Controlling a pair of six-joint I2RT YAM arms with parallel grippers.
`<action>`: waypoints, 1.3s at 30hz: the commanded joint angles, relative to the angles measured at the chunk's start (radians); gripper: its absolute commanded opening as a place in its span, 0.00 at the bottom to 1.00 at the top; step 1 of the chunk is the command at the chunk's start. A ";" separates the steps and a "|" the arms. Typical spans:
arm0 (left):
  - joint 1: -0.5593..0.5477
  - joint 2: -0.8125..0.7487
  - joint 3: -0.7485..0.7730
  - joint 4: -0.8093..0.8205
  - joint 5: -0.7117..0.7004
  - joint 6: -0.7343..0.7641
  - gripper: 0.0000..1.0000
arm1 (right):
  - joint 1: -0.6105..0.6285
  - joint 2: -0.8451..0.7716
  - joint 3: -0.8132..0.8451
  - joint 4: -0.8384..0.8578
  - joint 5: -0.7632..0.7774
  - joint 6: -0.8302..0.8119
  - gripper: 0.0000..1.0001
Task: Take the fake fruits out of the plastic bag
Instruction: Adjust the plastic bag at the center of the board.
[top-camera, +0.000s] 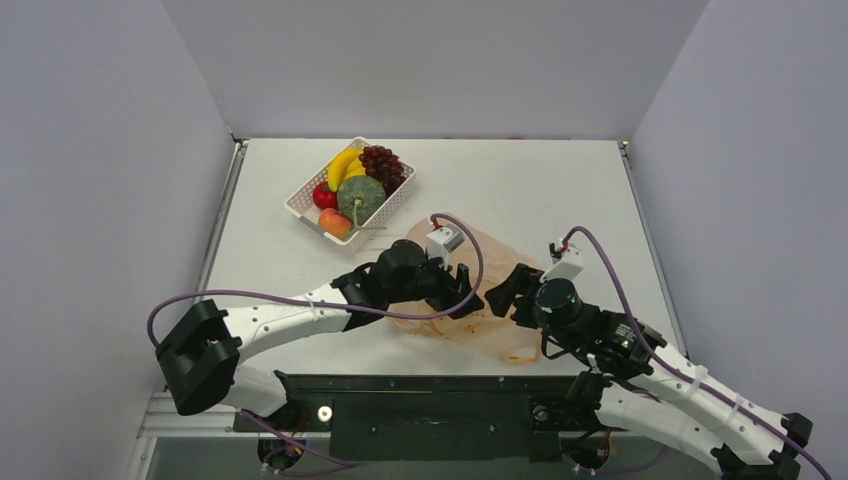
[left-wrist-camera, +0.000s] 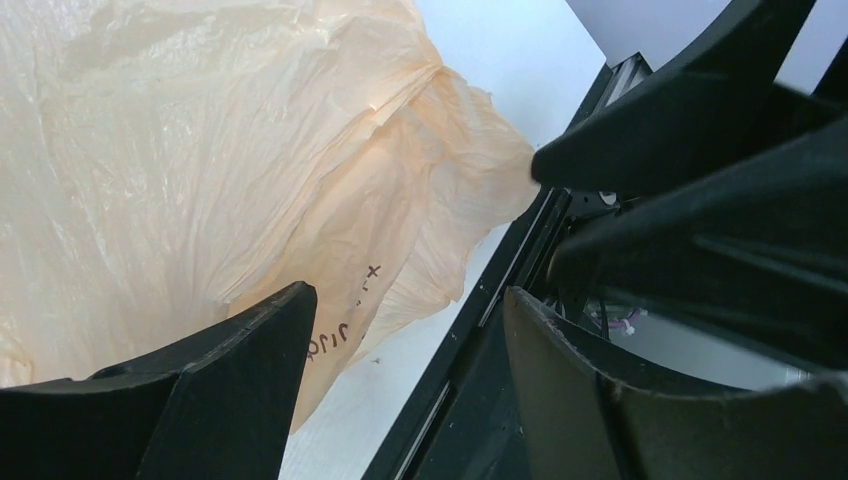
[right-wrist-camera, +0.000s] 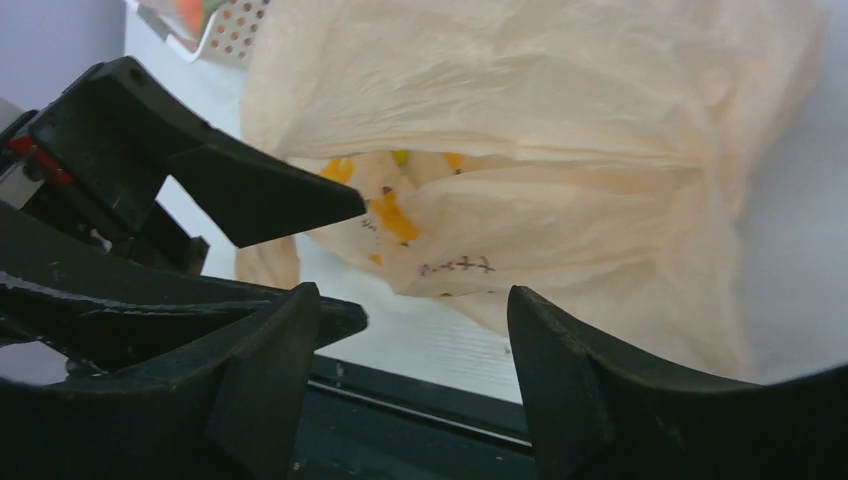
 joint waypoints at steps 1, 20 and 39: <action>0.002 -0.025 -0.011 0.071 -0.004 -0.005 0.66 | 0.037 0.048 -0.106 0.291 -0.037 0.102 0.62; 0.040 0.230 0.055 0.074 -0.213 0.024 0.58 | -0.141 0.332 -0.413 0.565 0.023 0.027 0.00; 0.118 0.398 0.360 -0.187 -0.134 0.332 0.65 | -0.138 0.290 -0.440 0.560 -0.024 -0.031 0.00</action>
